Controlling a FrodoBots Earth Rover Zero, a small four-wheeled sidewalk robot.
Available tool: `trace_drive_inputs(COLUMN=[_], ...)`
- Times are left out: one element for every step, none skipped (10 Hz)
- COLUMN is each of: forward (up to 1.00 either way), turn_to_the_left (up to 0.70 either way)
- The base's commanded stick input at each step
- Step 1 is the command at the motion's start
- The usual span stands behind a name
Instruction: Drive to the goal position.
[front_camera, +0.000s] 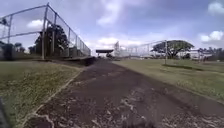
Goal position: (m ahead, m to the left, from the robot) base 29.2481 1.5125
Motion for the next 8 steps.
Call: trace_drive_inputs(forward=[0.85, 0.85, 0.85, 0.85, 0.85, 0.85, 0.85, 0.85], turn_to_the_left=[0.17, 0.32, 0.07, 0.0, 0.0, 0.0, 0.0, 0.0])
